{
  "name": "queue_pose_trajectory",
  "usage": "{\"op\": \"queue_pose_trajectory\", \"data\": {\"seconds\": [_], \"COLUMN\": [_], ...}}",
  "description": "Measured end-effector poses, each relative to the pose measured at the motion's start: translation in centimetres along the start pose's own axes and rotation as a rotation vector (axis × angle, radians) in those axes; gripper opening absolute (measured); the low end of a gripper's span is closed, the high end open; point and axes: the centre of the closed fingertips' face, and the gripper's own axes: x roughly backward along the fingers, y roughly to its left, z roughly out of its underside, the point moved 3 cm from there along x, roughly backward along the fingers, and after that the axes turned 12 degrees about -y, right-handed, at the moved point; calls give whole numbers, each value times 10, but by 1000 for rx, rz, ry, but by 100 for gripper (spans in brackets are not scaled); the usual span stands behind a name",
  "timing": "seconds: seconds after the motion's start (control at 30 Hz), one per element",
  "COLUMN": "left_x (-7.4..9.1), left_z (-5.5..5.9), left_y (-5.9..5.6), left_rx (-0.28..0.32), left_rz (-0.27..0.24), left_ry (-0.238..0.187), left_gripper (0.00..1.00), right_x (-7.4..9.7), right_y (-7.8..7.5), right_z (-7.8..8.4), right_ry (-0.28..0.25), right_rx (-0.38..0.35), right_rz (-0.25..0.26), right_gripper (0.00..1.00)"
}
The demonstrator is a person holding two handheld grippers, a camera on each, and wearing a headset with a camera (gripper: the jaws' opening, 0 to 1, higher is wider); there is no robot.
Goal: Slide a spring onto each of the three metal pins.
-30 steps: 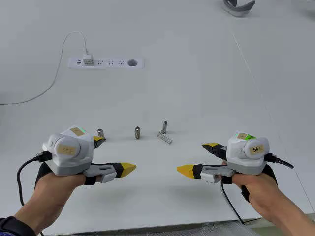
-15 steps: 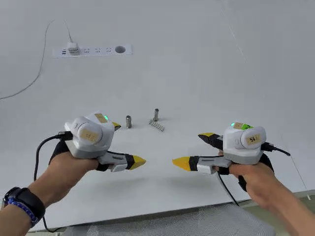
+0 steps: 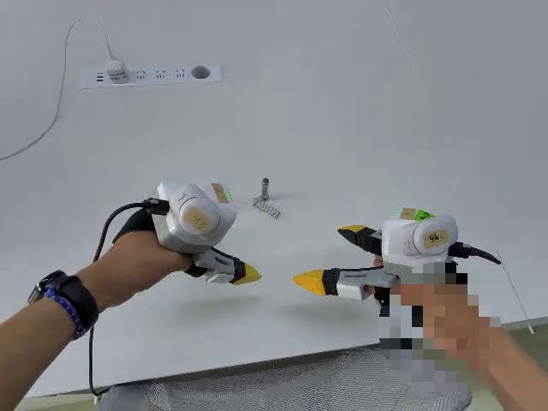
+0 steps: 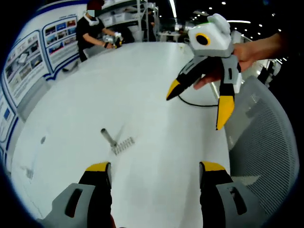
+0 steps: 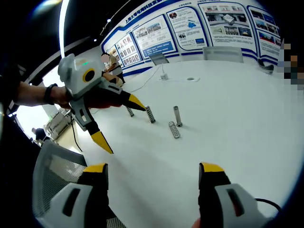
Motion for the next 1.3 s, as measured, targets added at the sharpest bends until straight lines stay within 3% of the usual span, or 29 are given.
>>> {"op": "queue_pose_trajectory", "data": {"seconds": [0.3, 0.4, 0.7, 1.0, 1.13, 1.3], "left_x": [-26, -35, -52, -67, -69, -61], "left_z": [-3, 2, 3, 6, 12, 12], "left_y": [1, 4, 13, 21, 21, 15], "left_rx": [-62, -95, -66, 23, 45, 48], "left_rz": [51, 63, 71, 74, 70, 73], "left_ry": [34, 65, 65, 50, 64, 65], "left_gripper": [77, 74, 75, 77, 76, 74], "right_x": [5, 9, 18, 16, 15, 17], "right_y": [-2, -2, -6, -5, -4, -6], "right_z": [1, 3, 6, 4, 3, 3], "right_ry": [-6, -4, -7, -13, -16, -21], "right_rx": [-9, -12, -31, -40, -43, -49], "right_rz": [3, 7, 20, 22, 22, 29], "right_gripper": [79, 79, 79, 79, 79, 78]}}
